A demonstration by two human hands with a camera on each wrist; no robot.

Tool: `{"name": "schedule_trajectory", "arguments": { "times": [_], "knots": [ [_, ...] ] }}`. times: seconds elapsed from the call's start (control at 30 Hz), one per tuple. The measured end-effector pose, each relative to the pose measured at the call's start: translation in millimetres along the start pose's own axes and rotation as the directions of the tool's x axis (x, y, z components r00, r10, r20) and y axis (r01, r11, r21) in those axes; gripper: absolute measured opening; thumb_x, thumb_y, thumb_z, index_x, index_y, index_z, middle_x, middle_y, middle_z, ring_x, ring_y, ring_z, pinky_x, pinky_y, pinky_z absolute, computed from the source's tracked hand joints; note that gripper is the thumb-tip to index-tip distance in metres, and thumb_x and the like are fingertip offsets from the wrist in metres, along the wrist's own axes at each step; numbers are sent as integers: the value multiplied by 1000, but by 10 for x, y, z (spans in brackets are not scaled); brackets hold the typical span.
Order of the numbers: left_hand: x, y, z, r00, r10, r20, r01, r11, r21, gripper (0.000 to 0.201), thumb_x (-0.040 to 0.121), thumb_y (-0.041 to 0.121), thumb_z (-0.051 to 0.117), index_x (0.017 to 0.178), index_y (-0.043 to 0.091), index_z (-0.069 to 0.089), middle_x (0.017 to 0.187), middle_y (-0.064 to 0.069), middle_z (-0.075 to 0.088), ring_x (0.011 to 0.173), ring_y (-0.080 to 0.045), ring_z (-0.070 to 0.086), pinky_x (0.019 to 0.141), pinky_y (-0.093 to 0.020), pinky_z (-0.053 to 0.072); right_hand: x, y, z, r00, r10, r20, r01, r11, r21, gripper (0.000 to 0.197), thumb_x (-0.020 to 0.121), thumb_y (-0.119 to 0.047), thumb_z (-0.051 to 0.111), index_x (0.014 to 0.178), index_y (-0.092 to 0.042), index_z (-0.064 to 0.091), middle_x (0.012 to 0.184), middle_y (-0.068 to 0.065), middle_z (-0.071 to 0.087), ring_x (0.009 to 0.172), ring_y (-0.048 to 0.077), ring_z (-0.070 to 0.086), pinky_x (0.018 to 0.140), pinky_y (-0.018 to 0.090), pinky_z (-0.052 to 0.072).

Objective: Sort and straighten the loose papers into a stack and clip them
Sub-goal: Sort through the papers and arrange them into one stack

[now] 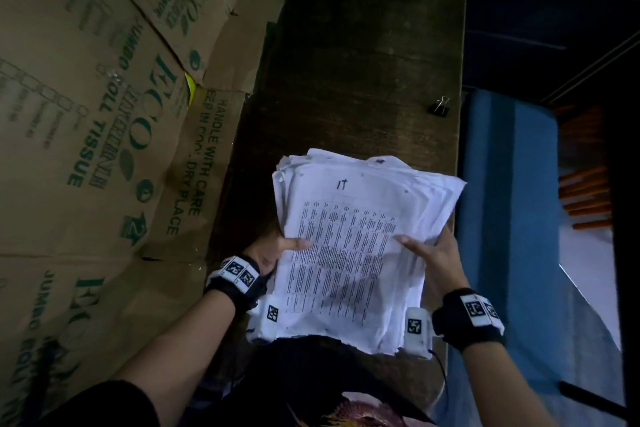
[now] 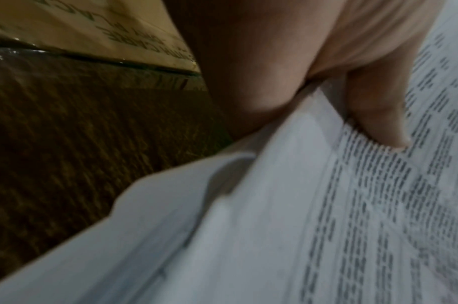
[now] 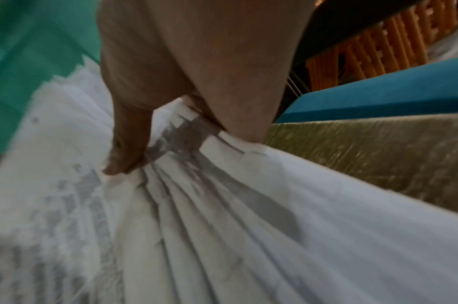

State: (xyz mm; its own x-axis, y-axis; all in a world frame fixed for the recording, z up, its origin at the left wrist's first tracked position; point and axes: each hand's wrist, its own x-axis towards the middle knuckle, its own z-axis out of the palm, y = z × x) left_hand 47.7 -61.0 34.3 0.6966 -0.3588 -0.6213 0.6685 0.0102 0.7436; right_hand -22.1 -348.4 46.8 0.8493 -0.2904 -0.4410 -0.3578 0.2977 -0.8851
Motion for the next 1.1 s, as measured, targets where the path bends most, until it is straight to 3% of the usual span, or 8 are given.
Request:
{"name": "schedule_trajectory", "arguments": {
  "times": [0.13,0.27,0.4,0.6,0.77,0.87,1.0,1.1],
  "knots": [
    [129,-8,51,989,29,-143,-11,991,131,84,39,36,94,115,11,66,118,-9,68,113,-25,62,104,-48,45,17,-61,20,995,-42,92,49,996,-74,52,84,-11,74,131,-16,53,127,15,63,118,34,60,101,55,45],
    [130,17,73,993,5,-122,10,993,122,57,66,6,84,118,14,62,123,-10,65,117,-24,60,107,-45,41,38,-176,3,994,-96,-53,96,995,2,35,91,-32,64,123,-20,57,122,18,63,112,38,60,95,57,48],
    [181,-35,36,991,-15,-130,38,983,177,66,56,17,89,116,15,63,121,-7,67,115,-22,61,104,-42,43,256,-319,-117,977,-155,-148,136,982,-131,11,93,-8,59,99,-17,60,92,15,62,81,25,57,74,42,48],
    [388,-96,232,958,63,-281,100,842,530,62,68,6,83,123,4,55,120,-8,65,114,-25,61,94,-31,47,583,-233,-112,992,-92,-84,46,897,-439,28,83,8,65,110,-1,64,103,12,66,86,15,64,70,15,51],
    [321,25,580,839,375,-394,140,550,823,112,64,4,79,147,25,6,147,-10,21,134,-30,27,108,-45,32,572,-141,-189,989,18,-144,-68,933,-352,10,86,3,65,91,-5,65,91,11,68,72,15,66,57,15,52],
    [325,29,853,884,454,-109,-34,295,955,103,71,24,78,146,28,7,150,-5,8,138,-29,16,114,-54,22,485,-111,-207,990,62,-129,-96,955,-279,9,89,0,62,90,-8,67,86,10,70,71,18,68,54,22,52],
    [343,-25,1351,984,121,134,-181,658,731,113,70,47,78,147,25,-2,150,0,14,138,-22,20,116,-46,26,414,-130,-178,997,73,13,-68,974,-216,20,94,-10,59,111,-2,66,101,15,73,89,27,71,69,32,59],
    [476,-110,1576,993,94,-67,-41,835,549,116,50,62,83,140,33,15,137,1,38,130,-17,39,108,-41,39,335,-144,-104,992,102,75,-95,991,-97,18,95,-10,57,111,-6,66,100,15,74,88,28,72,73,38,60]
  ]
}}
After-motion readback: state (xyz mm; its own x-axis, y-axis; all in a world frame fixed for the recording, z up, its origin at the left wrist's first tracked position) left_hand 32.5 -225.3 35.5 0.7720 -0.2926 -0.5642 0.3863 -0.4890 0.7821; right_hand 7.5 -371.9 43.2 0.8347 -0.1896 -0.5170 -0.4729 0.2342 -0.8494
